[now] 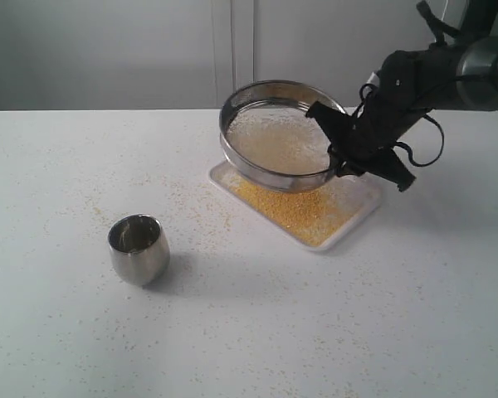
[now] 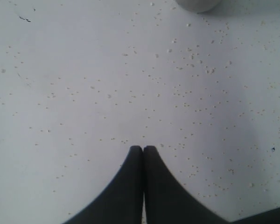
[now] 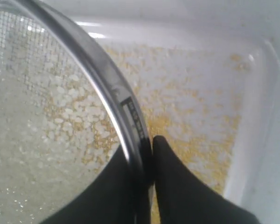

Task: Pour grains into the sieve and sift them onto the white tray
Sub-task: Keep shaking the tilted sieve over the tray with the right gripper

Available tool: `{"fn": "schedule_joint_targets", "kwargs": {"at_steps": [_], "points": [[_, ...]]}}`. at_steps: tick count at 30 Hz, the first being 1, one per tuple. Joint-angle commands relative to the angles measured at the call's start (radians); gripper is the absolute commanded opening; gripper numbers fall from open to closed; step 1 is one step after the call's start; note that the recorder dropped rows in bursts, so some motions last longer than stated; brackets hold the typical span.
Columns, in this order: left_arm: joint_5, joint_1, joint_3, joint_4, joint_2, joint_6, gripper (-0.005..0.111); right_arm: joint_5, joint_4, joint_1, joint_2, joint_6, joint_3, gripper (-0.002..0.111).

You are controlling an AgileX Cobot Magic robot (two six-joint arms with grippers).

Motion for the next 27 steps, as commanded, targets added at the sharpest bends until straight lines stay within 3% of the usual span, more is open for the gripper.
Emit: {"fn": "schedule_joint_targets", "kwargs": {"at_steps": [1, 2, 5, 10, 13, 14, 18, 23, 27], "points": [[0.008, 0.002, 0.007, -0.005, -0.007, 0.003, 0.000, 0.213, -0.120, -0.028, -0.039, 0.047, -0.007, 0.000], [0.008, 0.002, 0.007, -0.005, -0.007, 0.003, 0.000, 0.204, -0.140, -0.028, -0.044, 0.071, -0.007, 0.000], [0.008, 0.002, 0.007, -0.005, -0.007, 0.003, 0.000, -0.075, -0.045, 0.017, 0.006, 0.082, -0.031, 0.000], [0.008, 0.002, 0.007, -0.005, -0.007, 0.003, 0.000, 0.280, -0.189, -0.023, -0.017, 0.082, -0.046, 0.000], [0.008, 0.002, 0.007, -0.005, -0.007, 0.003, 0.000, 0.000, -0.052, -0.012, -0.016, 0.087, -0.022, 0.000], [0.008, 0.002, 0.007, -0.005, -0.007, 0.003, 0.000, -0.015, 0.011, -0.005, 0.000, 0.082, -0.035, 0.000], [0.008, 0.002, 0.007, -0.005, -0.007, 0.003, 0.000, 0.282, -0.082, -0.038, -0.028, -0.031, -0.052, 0.000], [0.008, 0.002, 0.007, -0.005, -0.007, 0.003, 0.000, -0.010, 0.027, -0.020, -0.012, 0.035, -0.038, 0.000], [0.008, 0.002, 0.007, -0.005, -0.007, 0.003, 0.000, 0.154, 0.023, -0.032, -0.004, -0.076, -0.053, 0.000]]}}
